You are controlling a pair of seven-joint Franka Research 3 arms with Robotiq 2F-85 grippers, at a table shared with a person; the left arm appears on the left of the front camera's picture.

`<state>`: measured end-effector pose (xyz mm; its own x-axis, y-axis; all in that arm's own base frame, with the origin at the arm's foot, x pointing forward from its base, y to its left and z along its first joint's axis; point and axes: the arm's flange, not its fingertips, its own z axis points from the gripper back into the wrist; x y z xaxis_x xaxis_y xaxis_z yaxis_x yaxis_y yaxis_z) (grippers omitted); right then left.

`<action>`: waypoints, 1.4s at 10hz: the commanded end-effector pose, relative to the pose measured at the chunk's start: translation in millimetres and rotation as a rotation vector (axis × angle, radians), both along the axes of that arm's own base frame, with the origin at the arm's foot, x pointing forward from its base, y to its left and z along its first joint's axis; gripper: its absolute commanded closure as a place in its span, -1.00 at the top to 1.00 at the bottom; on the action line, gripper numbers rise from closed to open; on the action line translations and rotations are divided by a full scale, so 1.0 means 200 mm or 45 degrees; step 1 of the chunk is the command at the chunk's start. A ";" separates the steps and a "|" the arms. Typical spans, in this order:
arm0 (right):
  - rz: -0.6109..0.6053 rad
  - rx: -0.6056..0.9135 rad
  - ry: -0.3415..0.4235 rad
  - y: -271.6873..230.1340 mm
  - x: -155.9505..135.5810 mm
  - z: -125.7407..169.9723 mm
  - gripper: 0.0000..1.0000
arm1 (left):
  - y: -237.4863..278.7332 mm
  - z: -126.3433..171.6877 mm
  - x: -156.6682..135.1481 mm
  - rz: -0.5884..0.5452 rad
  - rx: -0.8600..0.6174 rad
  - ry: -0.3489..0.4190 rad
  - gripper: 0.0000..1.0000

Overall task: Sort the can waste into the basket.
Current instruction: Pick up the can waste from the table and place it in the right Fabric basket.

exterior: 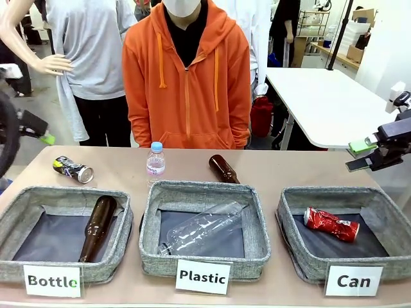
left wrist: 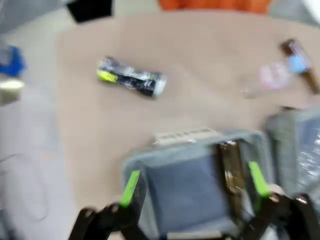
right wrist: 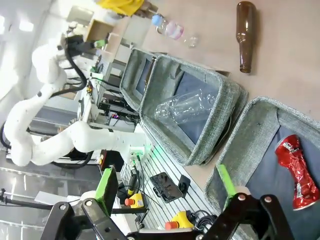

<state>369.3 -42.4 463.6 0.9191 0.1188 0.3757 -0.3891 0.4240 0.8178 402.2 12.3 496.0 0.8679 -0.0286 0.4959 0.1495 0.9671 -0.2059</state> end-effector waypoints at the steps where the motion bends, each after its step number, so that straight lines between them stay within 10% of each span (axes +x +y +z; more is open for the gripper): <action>1: 0.016 0.002 -0.017 -0.01 0.01 0.01 0.99 | 0.04 0.08 -0.15 -0.037 -0.144 -0.029 1.00; 4: 0.016 0.002 -0.017 -0.01 0.01 0.01 0.99 | 0.04 0.08 -0.15 -0.037 -0.144 -0.029 1.00; 11: 0.016 0.002 -0.017 -0.01 0.01 0.01 0.99 | 0.00 -0.04 0.68 -0.532 0.360 0.308 1.00; 14: 0.016 0.002 -0.017 -0.01 0.01 0.01 0.99 | 0.43 0.06 0.48 -0.575 0.089 0.199 1.00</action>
<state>369.7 -43.2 462.9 0.9200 0.1179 0.3738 -0.3870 0.4247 0.8185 528.9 54.6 490.8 0.8325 -0.4843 0.2692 0.5251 0.8446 -0.1046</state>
